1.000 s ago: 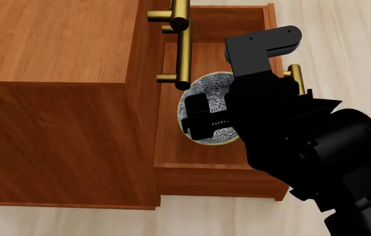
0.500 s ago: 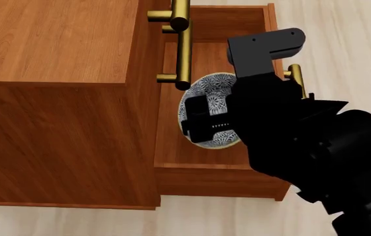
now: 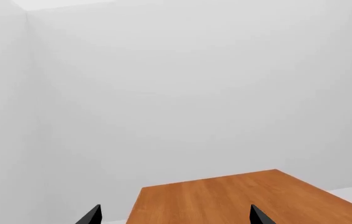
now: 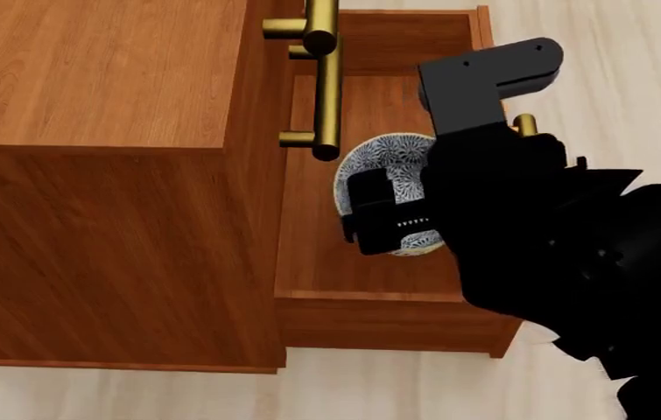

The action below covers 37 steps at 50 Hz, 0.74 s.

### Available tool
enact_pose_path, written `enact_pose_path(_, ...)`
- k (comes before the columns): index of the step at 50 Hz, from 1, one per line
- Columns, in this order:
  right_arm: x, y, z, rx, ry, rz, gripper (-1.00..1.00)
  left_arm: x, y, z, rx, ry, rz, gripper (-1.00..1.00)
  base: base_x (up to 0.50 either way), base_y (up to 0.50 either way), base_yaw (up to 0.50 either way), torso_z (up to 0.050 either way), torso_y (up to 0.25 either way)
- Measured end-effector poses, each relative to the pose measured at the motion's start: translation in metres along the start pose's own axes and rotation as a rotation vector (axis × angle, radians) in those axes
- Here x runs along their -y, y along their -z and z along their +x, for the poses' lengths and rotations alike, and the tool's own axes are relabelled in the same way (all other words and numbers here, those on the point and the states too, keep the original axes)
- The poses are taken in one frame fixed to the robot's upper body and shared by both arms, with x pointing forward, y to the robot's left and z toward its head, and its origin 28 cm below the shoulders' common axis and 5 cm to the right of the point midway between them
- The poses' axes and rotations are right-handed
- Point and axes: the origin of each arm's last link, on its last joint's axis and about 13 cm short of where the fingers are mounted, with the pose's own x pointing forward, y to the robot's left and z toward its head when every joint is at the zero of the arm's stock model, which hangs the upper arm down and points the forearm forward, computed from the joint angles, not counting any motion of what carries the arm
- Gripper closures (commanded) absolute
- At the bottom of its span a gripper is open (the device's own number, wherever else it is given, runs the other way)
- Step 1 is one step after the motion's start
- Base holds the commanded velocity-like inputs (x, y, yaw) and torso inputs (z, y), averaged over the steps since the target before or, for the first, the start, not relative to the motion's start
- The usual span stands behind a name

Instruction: Put the bowl in the bottom drawer of the cabinet.

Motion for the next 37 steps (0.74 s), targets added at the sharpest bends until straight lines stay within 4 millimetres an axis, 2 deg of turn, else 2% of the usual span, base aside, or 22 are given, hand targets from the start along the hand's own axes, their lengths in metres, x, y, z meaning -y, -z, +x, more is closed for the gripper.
enact_pose_path(17,0.010,-0.007,-0.013,0.020,0.057,-0.009,-1.00,0.001,-0.002,0.001,0.005,0.004,-0.003,-1.00,0.00,0.00,0.00,0.000,0.000)
enact_pose_path(37,0.023,-0.017,-0.052,0.089,0.082,0.011,-1.00,0.003,-0.006,0.002,0.012,0.011,-0.004,-1.00,0.00,0.00,0.00,0.000,0.000)
